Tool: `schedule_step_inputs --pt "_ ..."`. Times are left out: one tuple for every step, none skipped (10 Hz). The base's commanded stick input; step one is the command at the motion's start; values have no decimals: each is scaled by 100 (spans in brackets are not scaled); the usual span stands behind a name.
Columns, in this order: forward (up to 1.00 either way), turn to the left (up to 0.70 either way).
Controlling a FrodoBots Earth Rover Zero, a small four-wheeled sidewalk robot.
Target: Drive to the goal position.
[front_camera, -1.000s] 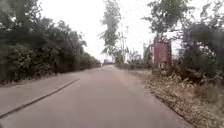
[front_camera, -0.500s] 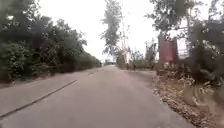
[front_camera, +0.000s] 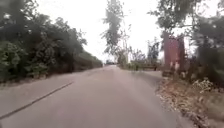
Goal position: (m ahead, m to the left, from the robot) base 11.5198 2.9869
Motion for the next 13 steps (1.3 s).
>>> schedule_step_inputs --pt "100 0" --pt "100 0" --pt "100 0" --pt "100 0" --pt "100 0" --pt "100 0" --pt "100 0" --pt "100 0" --pt "100 0" --pt "100 0" --pt "100 0" --pt "100 0" --pt "100 0"
